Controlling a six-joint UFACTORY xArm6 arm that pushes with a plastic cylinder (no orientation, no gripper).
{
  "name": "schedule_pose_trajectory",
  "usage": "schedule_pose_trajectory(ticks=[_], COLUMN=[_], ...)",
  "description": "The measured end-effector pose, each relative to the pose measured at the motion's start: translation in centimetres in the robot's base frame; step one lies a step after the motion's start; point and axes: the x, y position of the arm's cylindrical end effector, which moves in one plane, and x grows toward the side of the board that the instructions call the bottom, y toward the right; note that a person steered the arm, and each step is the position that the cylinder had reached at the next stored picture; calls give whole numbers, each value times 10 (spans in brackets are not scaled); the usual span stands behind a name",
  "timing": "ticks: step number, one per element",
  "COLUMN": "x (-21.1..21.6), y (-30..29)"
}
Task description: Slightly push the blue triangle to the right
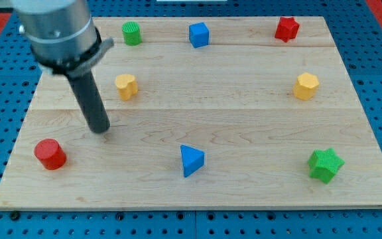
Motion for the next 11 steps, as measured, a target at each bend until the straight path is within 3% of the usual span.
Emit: schedule_pose_trajectory(ticks=[1,2,3,5,8,11], x=[19,31,32,32,49,65], y=[3,43,82,99,54,63])
